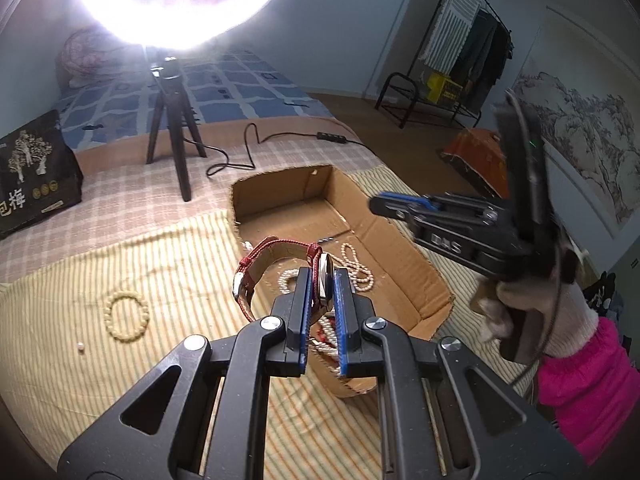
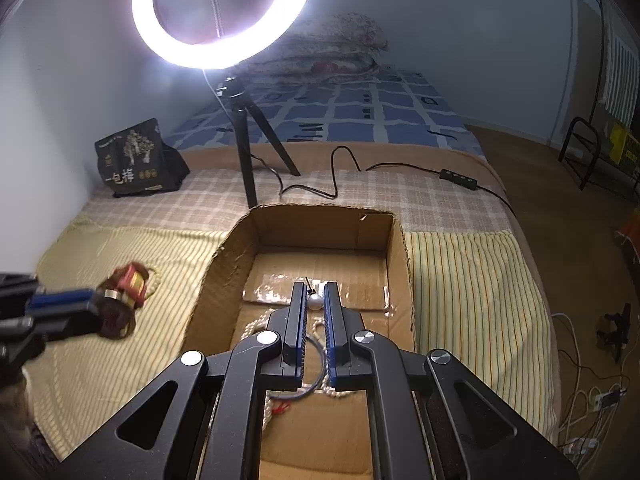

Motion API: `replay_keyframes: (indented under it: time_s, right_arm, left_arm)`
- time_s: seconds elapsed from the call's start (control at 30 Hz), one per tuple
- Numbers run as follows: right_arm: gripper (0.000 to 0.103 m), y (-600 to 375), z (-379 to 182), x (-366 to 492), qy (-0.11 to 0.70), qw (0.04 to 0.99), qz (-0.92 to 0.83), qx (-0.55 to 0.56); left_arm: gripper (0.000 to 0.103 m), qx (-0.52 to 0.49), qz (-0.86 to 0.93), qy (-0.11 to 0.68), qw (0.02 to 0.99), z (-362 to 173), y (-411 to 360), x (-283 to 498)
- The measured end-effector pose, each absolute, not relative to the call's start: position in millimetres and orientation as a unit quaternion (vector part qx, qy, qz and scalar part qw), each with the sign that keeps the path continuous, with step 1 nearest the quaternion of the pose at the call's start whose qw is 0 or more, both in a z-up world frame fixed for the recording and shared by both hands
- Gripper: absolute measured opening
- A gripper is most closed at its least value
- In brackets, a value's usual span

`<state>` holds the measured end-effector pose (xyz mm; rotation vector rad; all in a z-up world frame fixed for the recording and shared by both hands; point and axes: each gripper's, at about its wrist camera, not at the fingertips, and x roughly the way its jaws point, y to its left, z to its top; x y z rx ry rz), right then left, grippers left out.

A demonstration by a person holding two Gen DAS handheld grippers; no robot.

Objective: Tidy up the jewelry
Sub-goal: 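Carry watch in left tool and pearl in right tool over the box, then open left tool dropping watch into box while right tool releases pearl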

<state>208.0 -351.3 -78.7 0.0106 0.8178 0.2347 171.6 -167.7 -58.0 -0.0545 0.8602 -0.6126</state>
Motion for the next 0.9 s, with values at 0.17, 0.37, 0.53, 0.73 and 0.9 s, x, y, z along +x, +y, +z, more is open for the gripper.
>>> replay_keyframes:
  time_s: [0.17, 0.37, 0.53, 0.73, 0.9]
  right_arm:
    - [0.007, -355, -84, 221, 0.4, 0.909, 0.111, 0.015]
    - [0.007, -359, -94, 230, 0.407, 0.906, 0.11, 0.022]
    - [0.007, -361, -99, 233, 0.409, 0.906, 0.109, 0.027]
    - [0.007, -362, -103, 237, 0.412, 0.904, 0.113, 0.03]
    - [0.007, -362, -102, 237, 0.409, 0.905, 0.114, 0.033]
  left_arm:
    - [0.009, -0.028, -0.303, 0.415, 0.857, -61, -184, 172]
    - [0.009, -0.031, -0.313, 0.428, 0.847, -69, -198, 174]
    - [0.009, -0.029, -0.316, 0.438, 0.841, -76, -207, 174]
    - [0.009, -0.024, -0.318, 0.443, 0.838, -81, -214, 175]
    - [0.009, -0.019, -0.32, 0.445, 0.836, -85, -216, 179]
